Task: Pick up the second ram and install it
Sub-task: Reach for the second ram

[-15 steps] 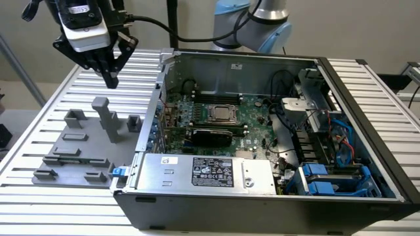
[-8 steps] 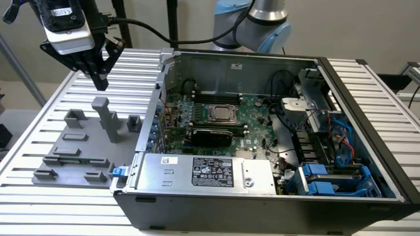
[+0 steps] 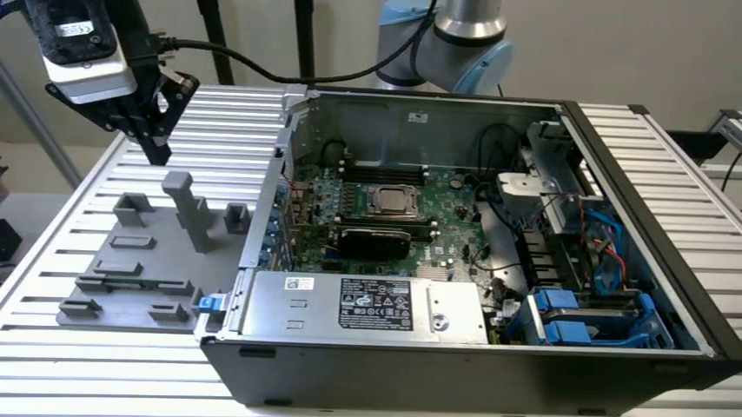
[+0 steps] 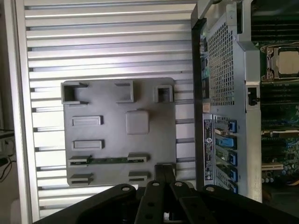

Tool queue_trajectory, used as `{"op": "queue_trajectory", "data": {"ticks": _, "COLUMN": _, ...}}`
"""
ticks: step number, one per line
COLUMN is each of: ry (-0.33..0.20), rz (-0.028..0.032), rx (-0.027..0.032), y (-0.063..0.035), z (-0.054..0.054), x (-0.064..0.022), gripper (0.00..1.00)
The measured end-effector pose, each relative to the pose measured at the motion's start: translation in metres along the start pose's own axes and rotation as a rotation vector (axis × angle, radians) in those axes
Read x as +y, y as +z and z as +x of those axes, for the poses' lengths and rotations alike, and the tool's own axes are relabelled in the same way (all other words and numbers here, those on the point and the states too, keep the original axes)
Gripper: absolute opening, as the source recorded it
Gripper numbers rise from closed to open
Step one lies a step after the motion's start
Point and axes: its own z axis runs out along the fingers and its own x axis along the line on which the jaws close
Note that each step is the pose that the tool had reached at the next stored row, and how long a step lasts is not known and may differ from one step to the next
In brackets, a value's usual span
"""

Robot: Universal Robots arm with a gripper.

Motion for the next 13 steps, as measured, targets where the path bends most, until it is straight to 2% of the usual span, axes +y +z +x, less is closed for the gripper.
{"op": "queue_trajectory", "data": {"ticks": 13, "ry": 0.0, "rz": 0.0085, "rx": 0.0074, "y": 0.0086, "z": 0.04, "x": -0.0059, "gripper": 0.11}}
